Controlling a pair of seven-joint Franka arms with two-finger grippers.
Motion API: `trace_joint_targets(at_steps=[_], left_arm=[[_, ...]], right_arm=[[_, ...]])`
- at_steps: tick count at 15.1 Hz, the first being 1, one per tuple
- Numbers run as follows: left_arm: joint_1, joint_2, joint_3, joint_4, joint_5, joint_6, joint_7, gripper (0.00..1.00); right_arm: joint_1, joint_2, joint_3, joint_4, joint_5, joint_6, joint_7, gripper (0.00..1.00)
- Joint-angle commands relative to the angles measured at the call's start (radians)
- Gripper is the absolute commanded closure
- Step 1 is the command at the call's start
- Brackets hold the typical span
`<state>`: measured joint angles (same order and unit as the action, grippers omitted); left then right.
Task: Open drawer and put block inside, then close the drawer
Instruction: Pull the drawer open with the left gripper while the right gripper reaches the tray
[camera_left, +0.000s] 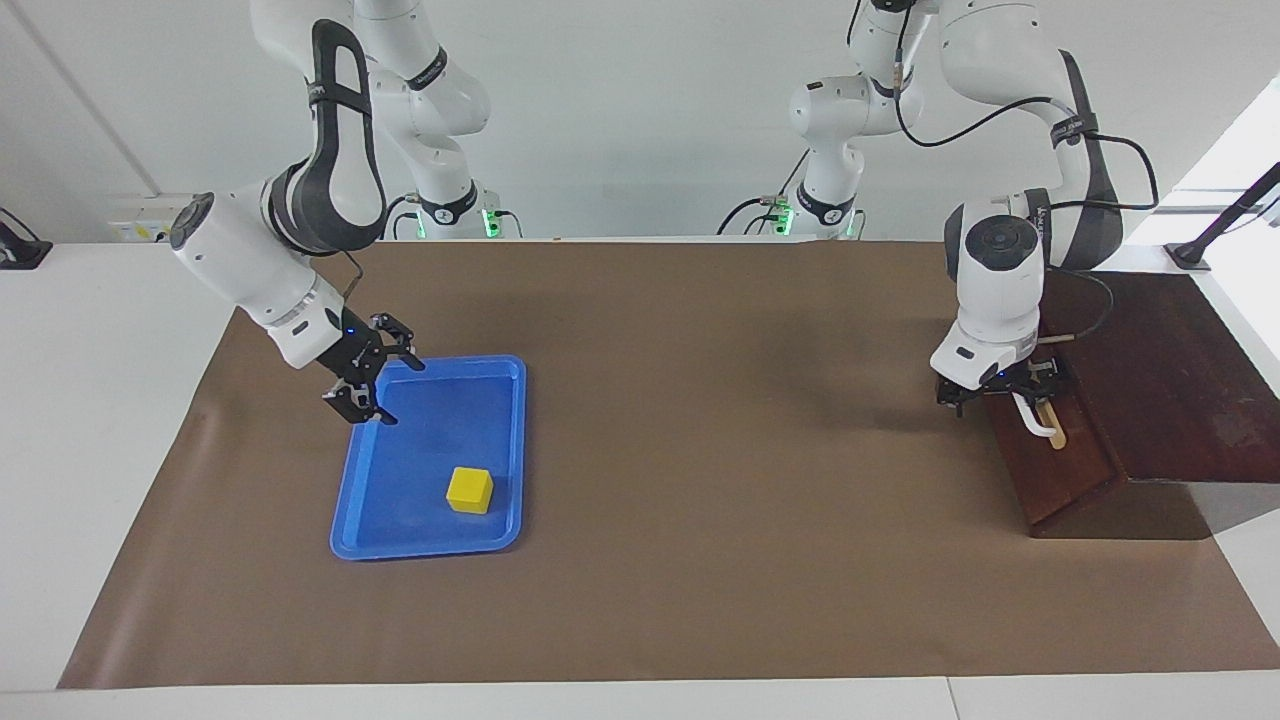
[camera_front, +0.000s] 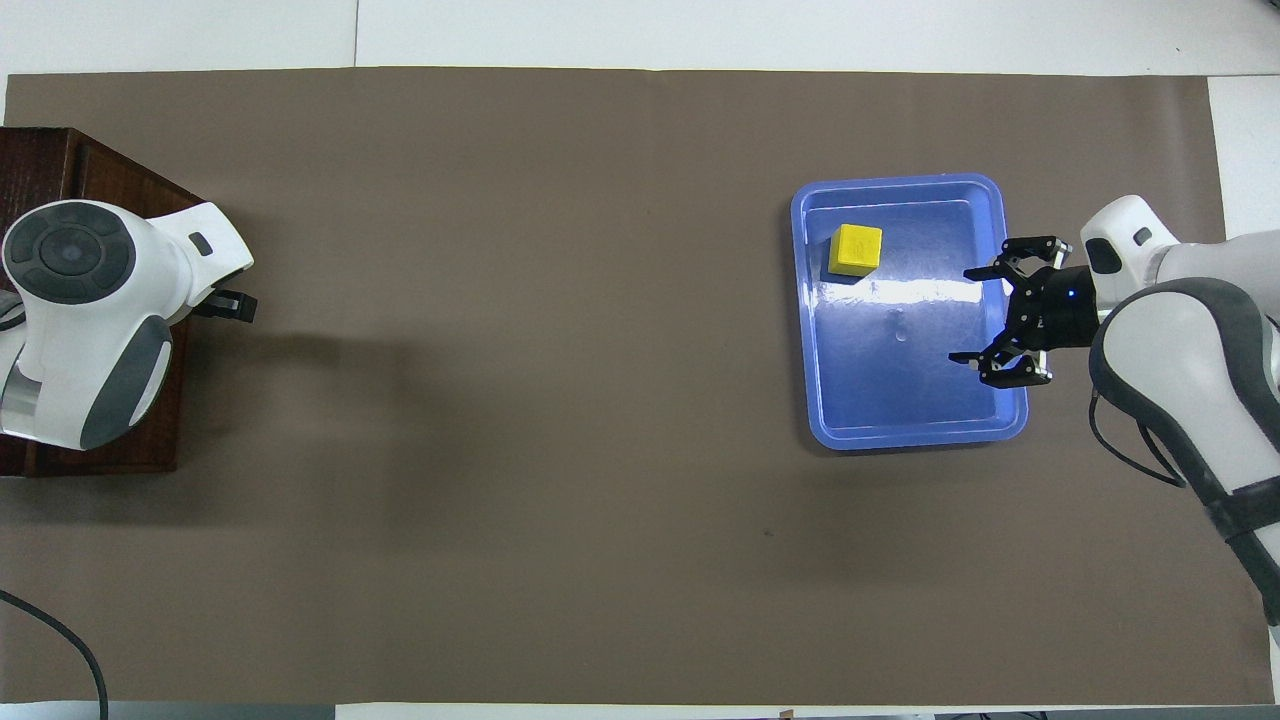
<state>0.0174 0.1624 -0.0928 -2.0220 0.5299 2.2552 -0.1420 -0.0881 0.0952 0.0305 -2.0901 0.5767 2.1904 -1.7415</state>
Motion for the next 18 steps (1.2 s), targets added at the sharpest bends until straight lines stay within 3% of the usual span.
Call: trace_joint_targets(at_steps=[1, 3, 9, 14, 18], left_arm=[[-0.077, 0.009, 0.002, -0.003, -0.054, 0.020, -0.115, 0.00], [-0.125, 0.009, 0.002, -0.001, -0.094, 0.015, -0.175, 0.00], [-0.221, 0.013, 0.004, 0.019, -0.192, -0.002, -0.260, 0.00], [-0.229, 0.011, 0.005, 0.028, -0.192, -0.038, -0.266, 0.00], [-0.223, 0.031, 0.004, 0.187, -0.205, -0.212, -0.265, 0.00]], right_arm=[[-0.004, 0.108, 0.005, 0.109, 0.089, -0.041, -0.141, 0.00], [-0.007, 0.204, 0.005, 0.226, 0.106, -0.096, -0.176, 0.00], [-0.015, 0.375, 0.009, 0.404, 0.141, -0.184, -0.237, 0.00], [0.025, 0.377, 0.009, 0.342, 0.164, -0.094, -0.278, 0.00], [0.025, 0.383, 0.011, 0.321, 0.167, -0.057, -0.305, 0.00]])
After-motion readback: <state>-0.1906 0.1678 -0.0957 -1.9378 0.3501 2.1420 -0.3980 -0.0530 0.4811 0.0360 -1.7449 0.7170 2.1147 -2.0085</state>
